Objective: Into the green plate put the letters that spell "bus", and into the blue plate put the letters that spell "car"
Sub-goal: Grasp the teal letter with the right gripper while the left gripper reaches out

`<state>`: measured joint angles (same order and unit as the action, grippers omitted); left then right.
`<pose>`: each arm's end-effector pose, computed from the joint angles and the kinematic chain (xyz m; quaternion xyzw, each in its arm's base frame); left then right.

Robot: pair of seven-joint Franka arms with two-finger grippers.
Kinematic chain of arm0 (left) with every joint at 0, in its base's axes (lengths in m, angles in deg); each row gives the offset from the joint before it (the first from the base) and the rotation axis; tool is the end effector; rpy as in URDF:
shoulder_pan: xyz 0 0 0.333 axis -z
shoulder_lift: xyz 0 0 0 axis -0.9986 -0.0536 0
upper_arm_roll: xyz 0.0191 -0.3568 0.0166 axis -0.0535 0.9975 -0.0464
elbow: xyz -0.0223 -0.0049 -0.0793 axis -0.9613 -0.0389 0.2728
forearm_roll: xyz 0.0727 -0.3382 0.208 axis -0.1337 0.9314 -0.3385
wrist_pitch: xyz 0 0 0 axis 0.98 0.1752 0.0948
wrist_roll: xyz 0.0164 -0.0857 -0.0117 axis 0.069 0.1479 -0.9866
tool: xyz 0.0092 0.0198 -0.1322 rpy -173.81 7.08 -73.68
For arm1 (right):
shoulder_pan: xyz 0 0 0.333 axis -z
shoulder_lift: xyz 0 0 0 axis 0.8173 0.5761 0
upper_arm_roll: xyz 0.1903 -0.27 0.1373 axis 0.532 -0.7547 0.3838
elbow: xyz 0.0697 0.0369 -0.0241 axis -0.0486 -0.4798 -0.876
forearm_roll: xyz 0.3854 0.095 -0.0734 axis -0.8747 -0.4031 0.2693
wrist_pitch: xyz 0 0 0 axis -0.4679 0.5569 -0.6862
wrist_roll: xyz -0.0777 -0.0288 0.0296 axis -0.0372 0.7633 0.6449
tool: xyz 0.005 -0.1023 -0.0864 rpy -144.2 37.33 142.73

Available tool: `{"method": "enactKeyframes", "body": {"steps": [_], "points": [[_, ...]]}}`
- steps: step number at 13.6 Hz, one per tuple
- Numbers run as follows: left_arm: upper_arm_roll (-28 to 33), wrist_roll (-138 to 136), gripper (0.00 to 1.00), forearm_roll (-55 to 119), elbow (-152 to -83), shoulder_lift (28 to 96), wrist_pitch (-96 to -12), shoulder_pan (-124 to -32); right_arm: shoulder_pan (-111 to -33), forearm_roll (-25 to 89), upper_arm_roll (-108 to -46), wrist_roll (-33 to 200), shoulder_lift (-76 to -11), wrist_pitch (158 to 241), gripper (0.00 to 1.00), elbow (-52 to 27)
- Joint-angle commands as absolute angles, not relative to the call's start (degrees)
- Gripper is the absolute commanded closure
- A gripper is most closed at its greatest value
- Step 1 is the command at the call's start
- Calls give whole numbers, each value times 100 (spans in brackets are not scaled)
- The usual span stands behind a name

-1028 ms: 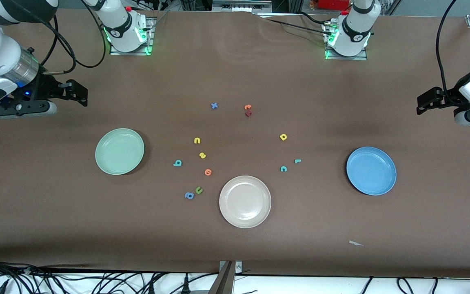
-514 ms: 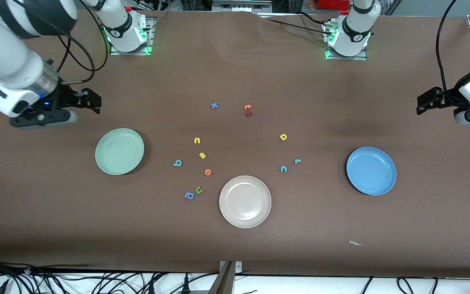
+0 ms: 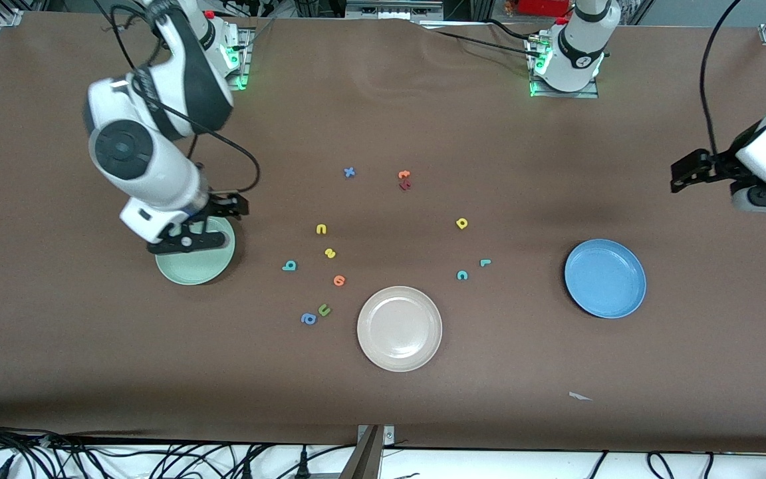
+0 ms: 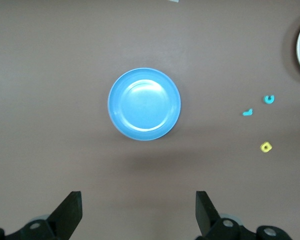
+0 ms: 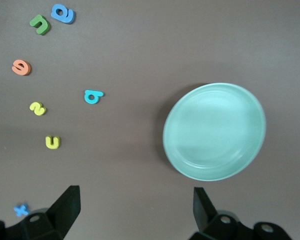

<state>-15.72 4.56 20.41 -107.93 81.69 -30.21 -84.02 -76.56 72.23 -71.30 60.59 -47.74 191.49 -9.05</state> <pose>0.5989 -0.0268 0.5849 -0.9992 0.0202 0.0262 0.0202 0.6129 0.2414 0.4019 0.9962 0.0444 -0.0580 0.0474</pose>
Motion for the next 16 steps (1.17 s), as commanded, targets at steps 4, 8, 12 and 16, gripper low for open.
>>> {"method": "enactKeyframes", "body": {"steps": [4, 8, 12, 16], "points": [[-611, -1071, 0, 2123, -10810, 7075, -3983, -8280, -7916, 7280, -7148, 4402, -3721, 20290, 1, -744], [-136, -1784, 0, 2132, -11186, 6520, -5080, -8271, -7960, 7271, -7148, 3497, -3115, 21387, 5, -735], [173, -2513, 0, 2097, -12214, 6510, -6374, -8184, -7996, 7271, -7148, 3012, -2735, 22111, 20, -744], [164, -3094, 0, 2044, -13110, 6423, -7681, -7754, -8162, 7271, -7157, 2810, -2586, 22067, 47, -858]]}}
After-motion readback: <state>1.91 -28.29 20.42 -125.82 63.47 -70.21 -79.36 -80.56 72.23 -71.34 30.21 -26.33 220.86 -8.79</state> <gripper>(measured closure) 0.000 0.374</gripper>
